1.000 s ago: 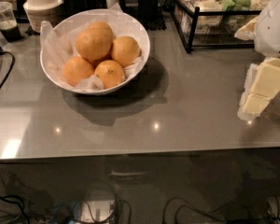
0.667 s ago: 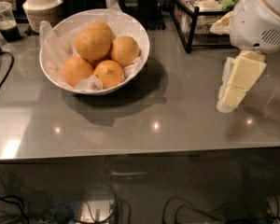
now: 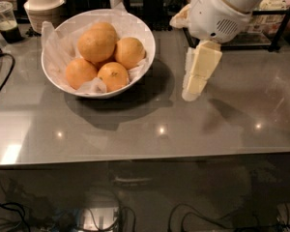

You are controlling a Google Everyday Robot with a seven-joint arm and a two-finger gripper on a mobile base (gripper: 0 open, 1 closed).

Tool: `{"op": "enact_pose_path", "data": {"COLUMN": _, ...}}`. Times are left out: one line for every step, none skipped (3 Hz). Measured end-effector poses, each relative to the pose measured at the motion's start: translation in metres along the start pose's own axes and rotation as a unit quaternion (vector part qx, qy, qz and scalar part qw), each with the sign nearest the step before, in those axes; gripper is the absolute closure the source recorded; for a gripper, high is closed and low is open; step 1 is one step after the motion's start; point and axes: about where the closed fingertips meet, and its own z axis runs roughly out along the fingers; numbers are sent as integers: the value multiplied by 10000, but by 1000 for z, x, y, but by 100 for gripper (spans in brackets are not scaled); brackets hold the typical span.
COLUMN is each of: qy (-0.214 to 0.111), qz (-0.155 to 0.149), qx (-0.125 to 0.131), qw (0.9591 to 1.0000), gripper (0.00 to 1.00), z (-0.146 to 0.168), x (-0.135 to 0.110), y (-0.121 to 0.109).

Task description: Pick orange from white bowl

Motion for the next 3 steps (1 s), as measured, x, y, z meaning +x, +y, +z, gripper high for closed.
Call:
{"op": "enact_pose_path", "data": {"qy": -283, "qz": -266, "qx": -224, "qw": 9990, "gripper": 0, "z": 26, "x": -33, "y": -18}}
{"op": "enact_pose_path", "data": {"qy": -480, "qz": -538, "qx": -439, "qw": 9964, "gripper": 0, "z": 54, "x": -66, "y": -33}}
{"op": "enact_pose_path", "data": {"qy": -575, "qz": -723, "qx": -466, "qw": 9946, "gripper": 0, "z": 80, "x": -96, "y": -52}}
